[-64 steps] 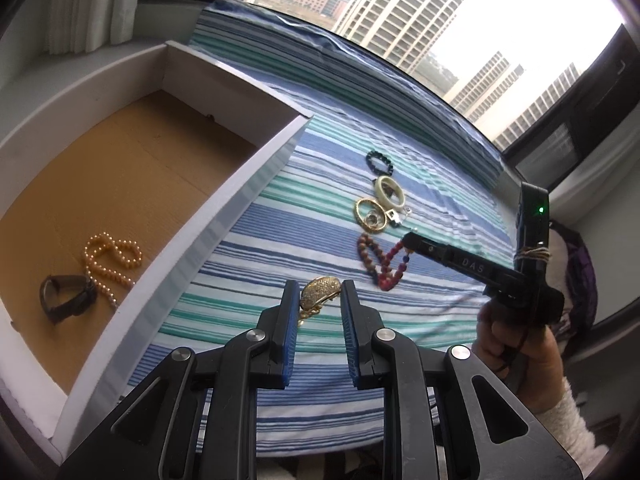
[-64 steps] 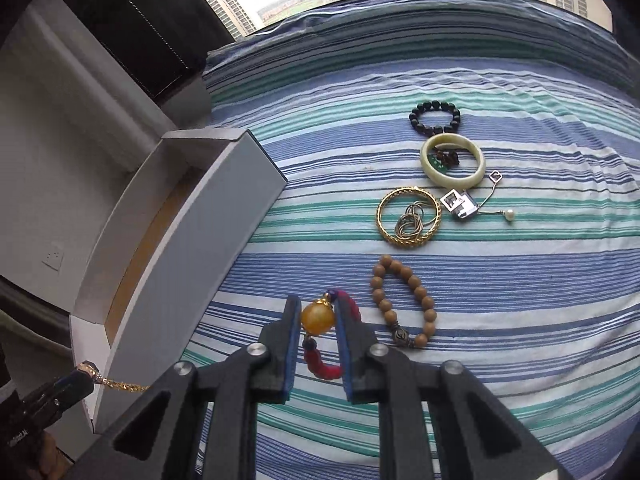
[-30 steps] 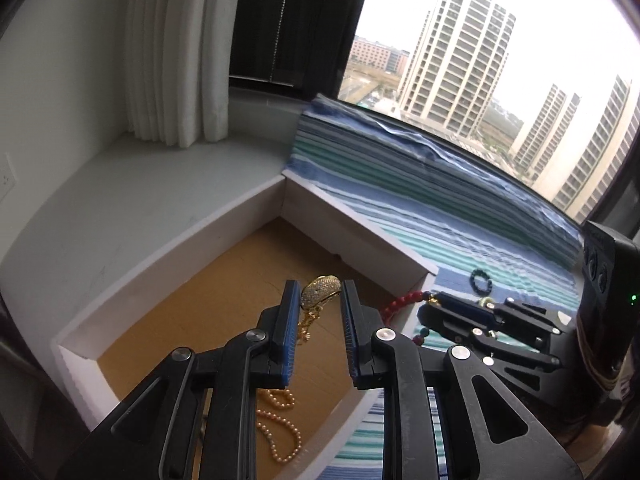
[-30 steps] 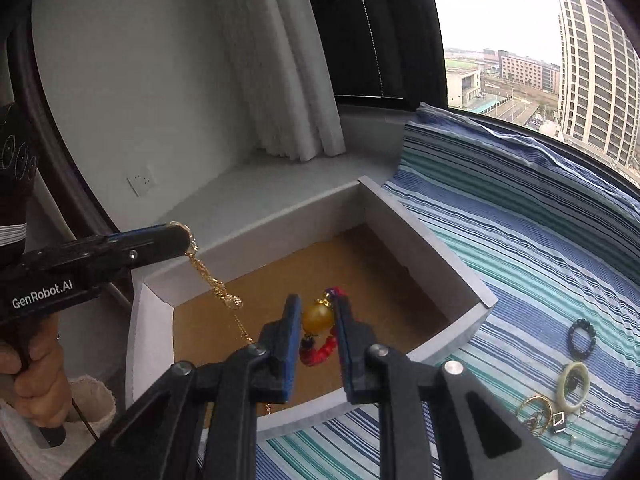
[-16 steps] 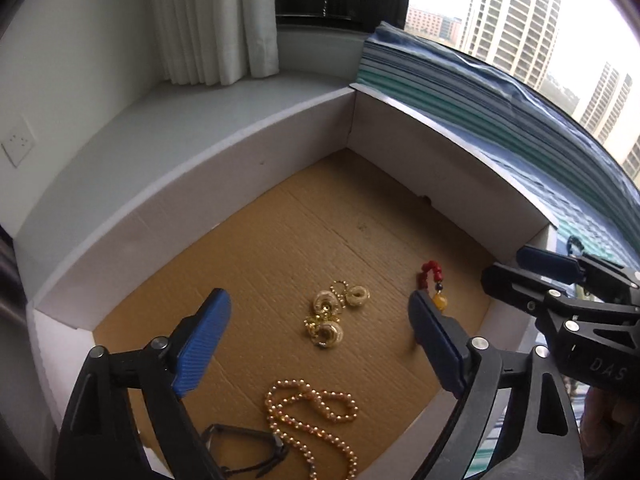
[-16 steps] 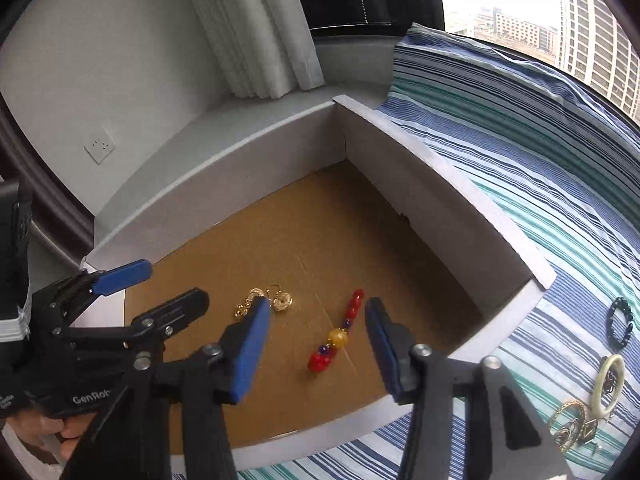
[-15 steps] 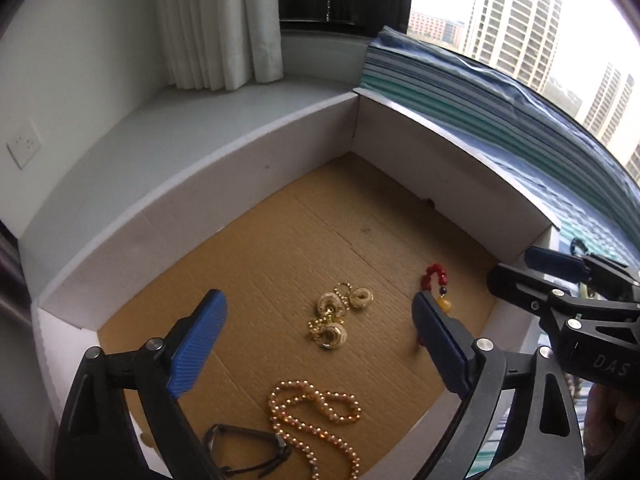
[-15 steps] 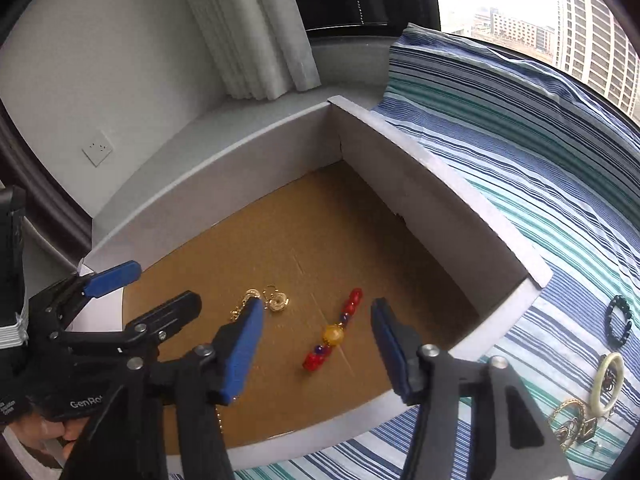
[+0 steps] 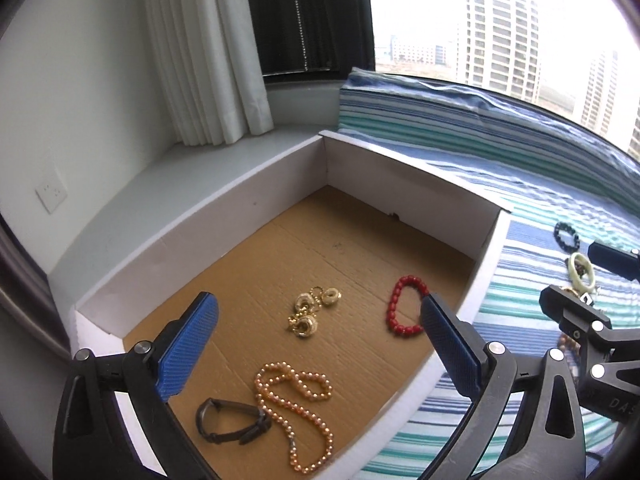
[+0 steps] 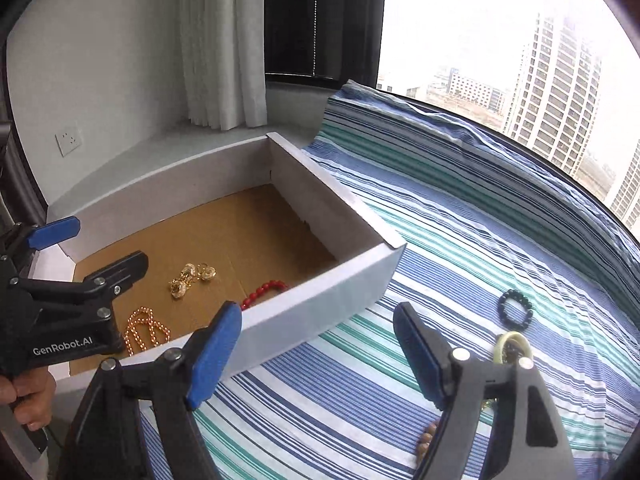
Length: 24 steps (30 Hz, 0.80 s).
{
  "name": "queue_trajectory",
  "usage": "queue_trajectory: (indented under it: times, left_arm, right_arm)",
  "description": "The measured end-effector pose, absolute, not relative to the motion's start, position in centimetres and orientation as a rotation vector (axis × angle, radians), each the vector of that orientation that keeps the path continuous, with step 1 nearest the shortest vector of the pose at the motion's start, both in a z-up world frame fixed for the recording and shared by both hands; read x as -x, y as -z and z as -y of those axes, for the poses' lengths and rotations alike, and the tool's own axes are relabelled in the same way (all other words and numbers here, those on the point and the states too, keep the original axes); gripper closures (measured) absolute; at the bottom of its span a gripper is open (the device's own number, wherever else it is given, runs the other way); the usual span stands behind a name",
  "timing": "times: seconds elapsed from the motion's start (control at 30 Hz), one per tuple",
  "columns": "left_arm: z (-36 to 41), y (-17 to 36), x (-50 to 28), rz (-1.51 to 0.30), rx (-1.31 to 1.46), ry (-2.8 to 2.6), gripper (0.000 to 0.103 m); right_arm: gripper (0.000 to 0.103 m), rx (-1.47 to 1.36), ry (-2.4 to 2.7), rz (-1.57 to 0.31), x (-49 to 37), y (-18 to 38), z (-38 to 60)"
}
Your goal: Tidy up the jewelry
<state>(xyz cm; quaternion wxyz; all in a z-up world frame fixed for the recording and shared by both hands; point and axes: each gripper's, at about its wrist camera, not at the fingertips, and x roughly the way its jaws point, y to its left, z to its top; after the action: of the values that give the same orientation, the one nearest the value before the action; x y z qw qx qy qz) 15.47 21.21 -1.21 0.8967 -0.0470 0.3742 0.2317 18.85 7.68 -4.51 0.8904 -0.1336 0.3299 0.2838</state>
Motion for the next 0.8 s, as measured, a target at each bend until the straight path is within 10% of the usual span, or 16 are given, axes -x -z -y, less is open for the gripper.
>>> queue_trajectory:
  times: [0.8]
  left_arm:
    - [-10.2, -0.5, -9.6, -0.749, 0.070, -0.298, 0.001]
  right_arm:
    - [0.023, 0.203, -0.356, -0.664, -9.4, 4.5, 7.0]
